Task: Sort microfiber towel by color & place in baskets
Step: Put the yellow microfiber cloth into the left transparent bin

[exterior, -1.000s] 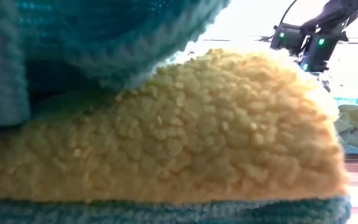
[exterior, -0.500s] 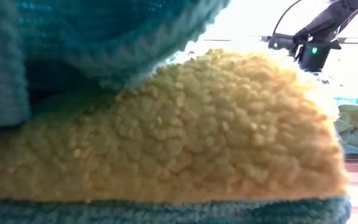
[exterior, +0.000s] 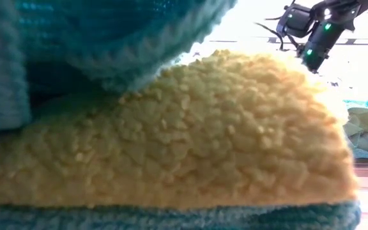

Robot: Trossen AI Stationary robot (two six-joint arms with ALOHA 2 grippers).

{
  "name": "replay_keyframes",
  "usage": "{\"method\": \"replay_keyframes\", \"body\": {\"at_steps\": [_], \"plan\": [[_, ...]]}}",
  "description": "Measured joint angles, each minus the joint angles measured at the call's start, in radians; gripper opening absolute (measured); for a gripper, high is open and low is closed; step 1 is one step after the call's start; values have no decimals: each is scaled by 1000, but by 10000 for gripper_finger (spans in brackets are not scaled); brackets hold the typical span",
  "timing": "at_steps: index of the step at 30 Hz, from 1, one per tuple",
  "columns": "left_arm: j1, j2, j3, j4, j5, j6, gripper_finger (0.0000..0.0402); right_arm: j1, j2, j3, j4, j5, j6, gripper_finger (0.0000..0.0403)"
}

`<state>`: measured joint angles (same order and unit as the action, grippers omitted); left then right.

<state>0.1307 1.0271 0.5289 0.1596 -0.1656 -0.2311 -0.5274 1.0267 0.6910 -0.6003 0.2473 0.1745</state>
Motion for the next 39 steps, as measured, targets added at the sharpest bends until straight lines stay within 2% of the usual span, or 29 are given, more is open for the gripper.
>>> {"method": "replay_keyframes", "body": {"at_steps": [4,10,14,17,19,21,23,25,27,30,35,39], "plan": [[0,30,0,31,-26,16,171,0,44,-1,12,12,0,94],[0,57,0,33,-31,-4,193,-6,162,-1,85,101,30,172],[0,58,0,26,-31,-29,193,-22,253,-2,112,73,28,199],[0,58,0,27,-31,-29,193,-37,325,-2,113,55,48,203],[0,58,0,26,-31,-29,193,-45,368,-2,113,54,53,195],[0,58,0,26,-31,-29,193,-46,396,-2,115,50,42,168],[-1,58,0,26,-31,-29,193,-44,406,-2,123,48,32,120],[-1,58,0,26,-31,-28,193,-40,405,-2,127,48,24,53],[-1,58,0,26,-31,-28,193,-40,391,-2,127,48,7,15],[-1,58,0,26,-31,-28,193,-40,341,-2,122,48,9,26],[-1,58,0,26,-31,-28,193,-40,201,16,74,48,8,5],[0,58,0,35,-31,-28,193,-32,73,35,57,43,26,8]]}}
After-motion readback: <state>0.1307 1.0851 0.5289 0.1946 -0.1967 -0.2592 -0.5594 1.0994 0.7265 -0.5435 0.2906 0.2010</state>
